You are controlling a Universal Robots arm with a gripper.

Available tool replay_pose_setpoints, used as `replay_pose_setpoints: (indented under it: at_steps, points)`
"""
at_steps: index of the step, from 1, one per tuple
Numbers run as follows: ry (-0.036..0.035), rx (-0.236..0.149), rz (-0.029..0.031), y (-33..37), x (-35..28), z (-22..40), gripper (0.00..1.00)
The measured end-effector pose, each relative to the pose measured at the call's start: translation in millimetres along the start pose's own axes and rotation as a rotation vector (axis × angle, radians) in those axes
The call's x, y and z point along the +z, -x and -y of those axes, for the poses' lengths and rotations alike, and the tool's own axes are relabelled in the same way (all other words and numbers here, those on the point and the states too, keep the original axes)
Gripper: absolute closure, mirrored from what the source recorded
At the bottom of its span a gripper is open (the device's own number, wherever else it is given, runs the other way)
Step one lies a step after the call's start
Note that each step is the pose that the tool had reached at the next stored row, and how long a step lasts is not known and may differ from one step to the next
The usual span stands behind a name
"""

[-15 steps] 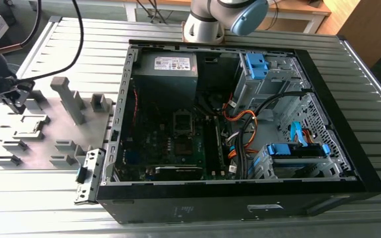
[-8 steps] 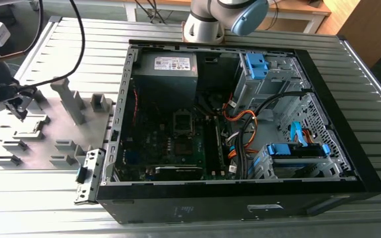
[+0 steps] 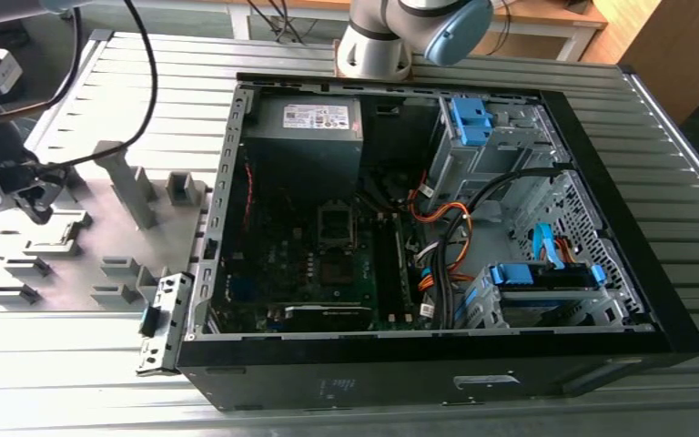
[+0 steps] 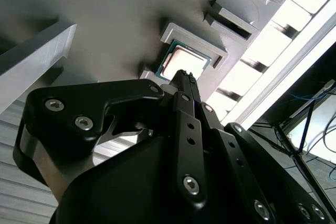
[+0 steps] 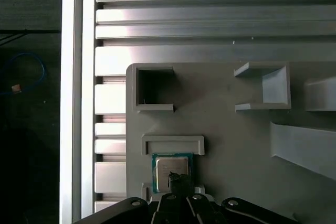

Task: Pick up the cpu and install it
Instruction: 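Pick up the cpu and move it towards the insertion slot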

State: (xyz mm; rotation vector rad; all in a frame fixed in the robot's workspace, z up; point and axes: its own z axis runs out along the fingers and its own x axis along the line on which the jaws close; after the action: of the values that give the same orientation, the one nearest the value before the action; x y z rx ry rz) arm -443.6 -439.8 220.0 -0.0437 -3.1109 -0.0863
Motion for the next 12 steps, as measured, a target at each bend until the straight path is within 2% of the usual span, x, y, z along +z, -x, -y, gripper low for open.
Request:
replay_pose_setpoints:
  at_steps: [12]
  points:
    - [-0.0002, -0.002, -0.0003, -1.0, 9.0, 1.0, 0.89]
